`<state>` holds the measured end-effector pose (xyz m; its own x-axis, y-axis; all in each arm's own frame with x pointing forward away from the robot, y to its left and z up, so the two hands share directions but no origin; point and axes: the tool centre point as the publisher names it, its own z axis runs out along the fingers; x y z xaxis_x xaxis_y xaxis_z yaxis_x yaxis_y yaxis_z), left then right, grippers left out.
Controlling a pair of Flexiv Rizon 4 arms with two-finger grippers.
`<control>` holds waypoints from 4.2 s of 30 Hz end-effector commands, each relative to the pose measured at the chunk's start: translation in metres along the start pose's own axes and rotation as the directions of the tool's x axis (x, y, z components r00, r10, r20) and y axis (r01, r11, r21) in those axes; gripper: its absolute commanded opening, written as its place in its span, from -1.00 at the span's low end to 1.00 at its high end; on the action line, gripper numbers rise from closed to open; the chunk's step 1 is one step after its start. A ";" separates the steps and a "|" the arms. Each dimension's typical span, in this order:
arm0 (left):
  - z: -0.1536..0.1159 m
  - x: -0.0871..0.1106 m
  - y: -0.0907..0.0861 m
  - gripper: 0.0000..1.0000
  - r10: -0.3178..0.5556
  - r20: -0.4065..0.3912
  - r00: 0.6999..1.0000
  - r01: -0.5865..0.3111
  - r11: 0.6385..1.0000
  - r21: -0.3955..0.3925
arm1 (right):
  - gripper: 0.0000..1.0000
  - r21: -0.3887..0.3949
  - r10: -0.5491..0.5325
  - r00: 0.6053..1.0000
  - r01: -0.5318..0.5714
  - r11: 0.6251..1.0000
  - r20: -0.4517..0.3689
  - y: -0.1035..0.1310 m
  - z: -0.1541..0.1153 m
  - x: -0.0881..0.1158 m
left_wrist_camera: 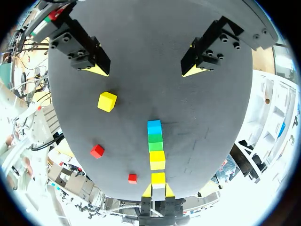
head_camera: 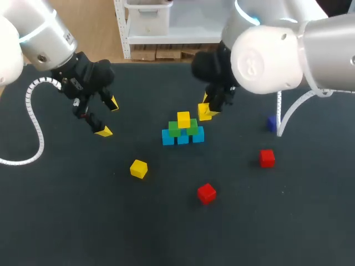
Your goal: Place the blue cubes, place green cubes on the blue cubes, place the yellow cubes on the green cubes, then place the red cubes on the yellow cubes, and place purple cube on the red cubes.
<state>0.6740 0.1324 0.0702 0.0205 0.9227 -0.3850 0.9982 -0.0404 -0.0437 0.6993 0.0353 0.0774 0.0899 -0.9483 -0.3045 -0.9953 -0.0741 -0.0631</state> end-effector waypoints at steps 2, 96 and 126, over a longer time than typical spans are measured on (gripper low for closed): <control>0.000 0.001 0.000 1.00 0.002 0.001 1.000 -0.002 1.000 -0.002 | -1.00 0.005 0.004 1.000 -0.004 1.000 -0.003 0.002 0.005 -0.004; 0.000 0.001 0.000 1.00 0.002 0.001 1.000 -0.002 1.000 -0.002 | -0.83 -0.024 -0.013 1.000 0.013 1.000 0.004 0.001 0.022 -0.015; 0.000 0.001 0.000 1.00 0.002 0.001 1.000 -0.002 1.000 -0.002 | -0.11 -0.035 -0.005 1.000 0.005 0.999 0.004 0.000 0.025 -0.014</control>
<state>0.6740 0.1324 0.0702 0.0205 0.9227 -0.3850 0.9982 -0.0404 -0.0437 0.6969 0.0561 0.0584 0.0945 -0.9471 -0.3068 -0.9955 -0.0880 -0.0351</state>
